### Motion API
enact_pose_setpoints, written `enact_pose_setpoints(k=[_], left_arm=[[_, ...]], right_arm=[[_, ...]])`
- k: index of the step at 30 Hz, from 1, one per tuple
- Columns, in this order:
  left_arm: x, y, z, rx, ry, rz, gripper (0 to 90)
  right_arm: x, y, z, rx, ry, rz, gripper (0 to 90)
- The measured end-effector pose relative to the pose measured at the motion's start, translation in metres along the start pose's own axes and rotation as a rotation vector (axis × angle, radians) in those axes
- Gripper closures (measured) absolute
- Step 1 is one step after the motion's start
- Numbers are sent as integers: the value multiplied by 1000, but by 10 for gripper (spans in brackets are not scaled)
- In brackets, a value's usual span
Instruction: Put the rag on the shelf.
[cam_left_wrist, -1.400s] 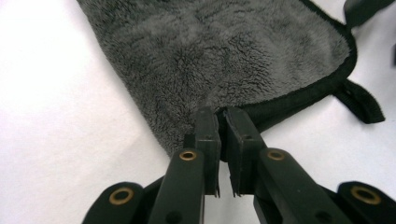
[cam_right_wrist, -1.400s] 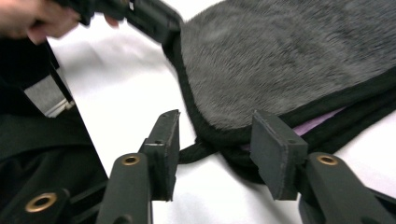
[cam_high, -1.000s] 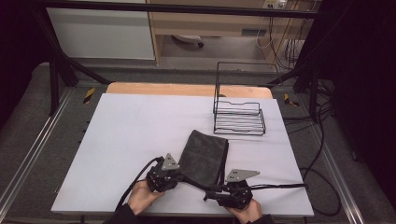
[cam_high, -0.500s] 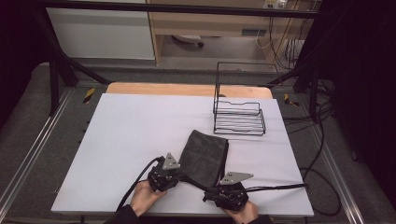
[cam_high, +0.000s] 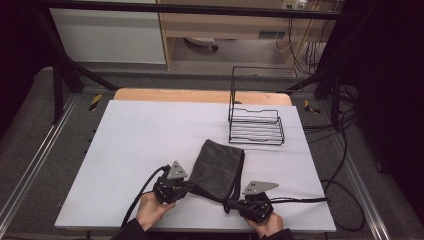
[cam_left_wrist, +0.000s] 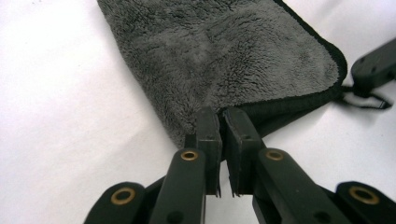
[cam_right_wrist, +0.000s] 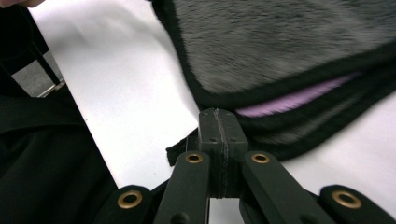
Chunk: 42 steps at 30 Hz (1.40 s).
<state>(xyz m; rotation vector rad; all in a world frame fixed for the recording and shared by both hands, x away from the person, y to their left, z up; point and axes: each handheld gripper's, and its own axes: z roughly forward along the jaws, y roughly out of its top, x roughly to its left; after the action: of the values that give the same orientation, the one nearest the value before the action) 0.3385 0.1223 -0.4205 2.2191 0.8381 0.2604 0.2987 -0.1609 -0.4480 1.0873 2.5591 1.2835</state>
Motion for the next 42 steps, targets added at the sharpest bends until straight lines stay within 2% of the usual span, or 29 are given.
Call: enact_pose_setpoints(k=[1, 2, 4, 6, 7, 10, 11, 13, 14, 15, 16, 18, 20, 22, 25, 26, 28, 29, 30, 31, 32, 33, 36, 37, 38, 39, 40, 41, 42], left_arm=[[0, 0, -1, 2, -1, 0, 847], [0, 0, -2, 11, 25, 16, 847], [0, 0, -3, 16, 31, 20, 848], [1, 0, -3, 21, 10, -1, 848], [0, 0, -3, 27, 6, 7, 847], [-4, -1, 0, 43, 23, 35, 846], [-4, -2, 2, 48, 20, 34, 844], [-4, -2, 3, 46, 14, 43, 836], [-4, -3, 3, 43, 12, 52, 836], [-4, -3, 1, 37, 6, 55, 803], [-4, -3, 1, 37, 6, 55, 794], [-3, -2, -2, 24, -2, 44, 751], [1, 0, -9, 3, -16, 14, 657], [3, 1, -12, -5, -19, 12, 587], [11, 0, -18, -36, -10, -16, 491], [14, 0, -18, -40, 1, -36, 491], [21, -1, -16, -32, 4, -79, 470], [27, -5, -9, -14, -17, -119, 470], [28, -6, -4, -4, -34, -136, 470], [28, -6, -4, -4, -34, -136, 471], [29, -7, 1, 12, -59, -145, 471], [28, -9, 9, 40, -94, -147, 486], [25, -10, 15, 63, -104, -139, 503], [23, -11, 17, 68, -106, -136, 543], [22, -11, 17, 63, -96, -130, 543], [21, -11, 16, 60, -96, -128, 574], [21, -10, 15, 56, -106, -135, 691], [20, -10, 14, 46, -131, -157, 736], [19, -9, 15, 48, -140, -158, 762]], right_arm=[[-2, 0, -3, -1, -4, 3, 900], [-3, 0, -5, 6, -16, 3, 900], [-6, 0, -10, 27, -53, -11, 900], [-8, -1, -13, 27, -51, -3, 900], [-12, -1, -17, 17, -54, 21, 900], [-9, -1, -13, -38, -19, 42, 900], [-7, -1, -10, -48, -13, 46, 829], [-3, 0, -1, -22, 11, 48, 772], [-3, 0, -1, -22, 11, 48, 772], [0, 0, 5, -5, 21, 46, 732], [0, 0, 5, -5, 21, 46, 732], [4, 1, 9, -7, 26, 58, 673], [6, 2, 12, -17, 33, 57, 626], [8, 2, 14, -18, 34, 70, 600], [12, 0, 17, -14, 7, 53, 631], [12, 0, 17, -14, 7, 53, 631], [15, -2, 18, -2, -27, 39, 708], [15, -2, 18, 4, -38, 40, 746], [15, -2, 18, 6, -52, 38, 785], [15, -2, 18, 7, -61, 30, 819], [15, -2, 18, 7, -61, 30, 819], [13, -1, 18, 18, -50, 22, 893], [13, -2, 17, 18, -43, 17, 900], [11, -1, 16, 25, -38, 12, 900], [11, -1, 16, 25, -38, 12, 900], [10, -1, 14, 26, -35, 12, 900], [7, 0, 10, 23, -33, 19, 900], [5, 0, 8, 17, -34, 25, 900], [3, 0, 5, 16, -33, 31, 900]])
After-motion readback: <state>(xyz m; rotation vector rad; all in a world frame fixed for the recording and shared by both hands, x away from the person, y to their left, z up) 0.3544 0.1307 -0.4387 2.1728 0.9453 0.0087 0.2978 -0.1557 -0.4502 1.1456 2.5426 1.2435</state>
